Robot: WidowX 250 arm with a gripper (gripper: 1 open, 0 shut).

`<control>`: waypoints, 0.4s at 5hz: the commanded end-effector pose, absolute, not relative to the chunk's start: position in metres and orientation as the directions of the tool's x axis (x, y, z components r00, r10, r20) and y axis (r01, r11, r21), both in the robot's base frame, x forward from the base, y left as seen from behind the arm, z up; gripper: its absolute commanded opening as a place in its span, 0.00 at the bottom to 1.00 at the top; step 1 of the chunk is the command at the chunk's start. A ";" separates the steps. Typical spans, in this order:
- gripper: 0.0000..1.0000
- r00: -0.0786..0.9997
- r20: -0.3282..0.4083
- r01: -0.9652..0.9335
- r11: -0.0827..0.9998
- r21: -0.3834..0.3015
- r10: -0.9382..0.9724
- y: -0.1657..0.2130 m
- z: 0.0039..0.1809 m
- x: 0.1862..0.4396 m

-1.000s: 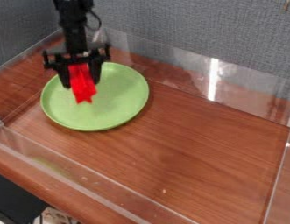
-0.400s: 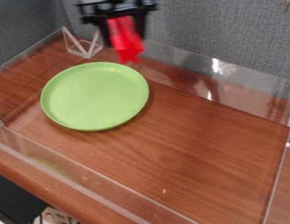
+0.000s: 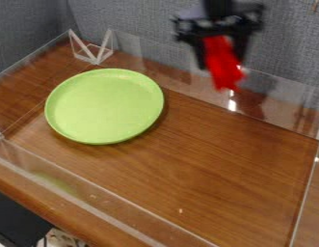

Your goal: Put the red object on the right side

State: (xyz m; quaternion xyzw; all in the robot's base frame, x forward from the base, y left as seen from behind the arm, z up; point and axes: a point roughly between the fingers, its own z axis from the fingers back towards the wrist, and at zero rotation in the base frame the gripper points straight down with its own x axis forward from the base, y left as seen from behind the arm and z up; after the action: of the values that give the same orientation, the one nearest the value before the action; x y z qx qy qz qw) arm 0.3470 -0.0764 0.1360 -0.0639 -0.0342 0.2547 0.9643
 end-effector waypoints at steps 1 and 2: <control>0.00 0.879 0.080 -0.451 0.875 -0.174 0.469 -0.118 0.147 0.355; 0.00 0.893 0.060 -0.433 0.889 -0.150 0.445 -0.152 0.123 0.356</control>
State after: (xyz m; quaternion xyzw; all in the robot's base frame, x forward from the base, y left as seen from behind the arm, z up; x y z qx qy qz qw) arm 0.3475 -0.1508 0.0969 -0.0439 -0.0117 0.2247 0.9734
